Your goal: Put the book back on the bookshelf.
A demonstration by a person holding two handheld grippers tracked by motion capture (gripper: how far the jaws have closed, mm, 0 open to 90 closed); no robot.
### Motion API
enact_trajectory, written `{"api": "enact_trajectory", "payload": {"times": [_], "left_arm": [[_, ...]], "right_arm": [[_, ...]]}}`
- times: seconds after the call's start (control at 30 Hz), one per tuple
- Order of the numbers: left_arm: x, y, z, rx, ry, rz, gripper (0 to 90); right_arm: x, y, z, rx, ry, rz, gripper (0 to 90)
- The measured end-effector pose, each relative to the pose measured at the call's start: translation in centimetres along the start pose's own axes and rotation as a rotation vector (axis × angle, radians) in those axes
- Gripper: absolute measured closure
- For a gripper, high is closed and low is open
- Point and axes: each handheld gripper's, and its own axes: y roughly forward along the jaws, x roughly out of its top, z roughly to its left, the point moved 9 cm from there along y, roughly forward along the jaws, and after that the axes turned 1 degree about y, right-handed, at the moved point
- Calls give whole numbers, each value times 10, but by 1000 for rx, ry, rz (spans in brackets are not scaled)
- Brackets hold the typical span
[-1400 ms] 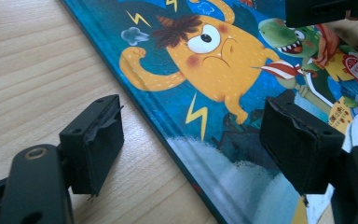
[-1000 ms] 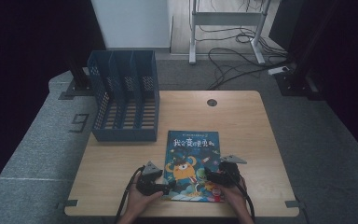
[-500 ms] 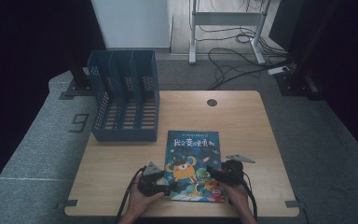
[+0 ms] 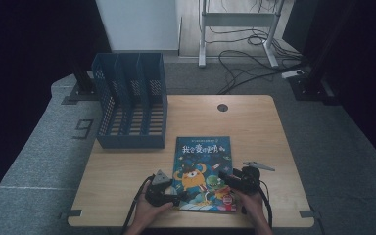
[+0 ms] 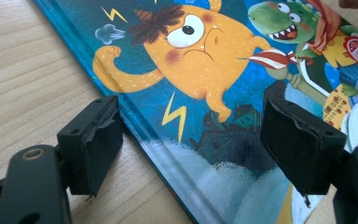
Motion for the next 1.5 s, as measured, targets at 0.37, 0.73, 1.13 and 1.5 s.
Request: {"api": "enact_trajectory", "payload": {"times": [0.37,0.73,1.13,1.5], "left_arm": [[0,-1,2,3,-11,-4,191],[0,-1,5,18,-15,-4,179],[0,-2,6,4,-31,-11,179],[1,-3,7,-19,-57,-22,178]], "right_arm": [[8,-11,10,85,-35,-11,256],[10,-16,15,160,34,7,238],[12,-19,18,195,47,3,245],[15,-26,21,271,88,-10,265]]}}
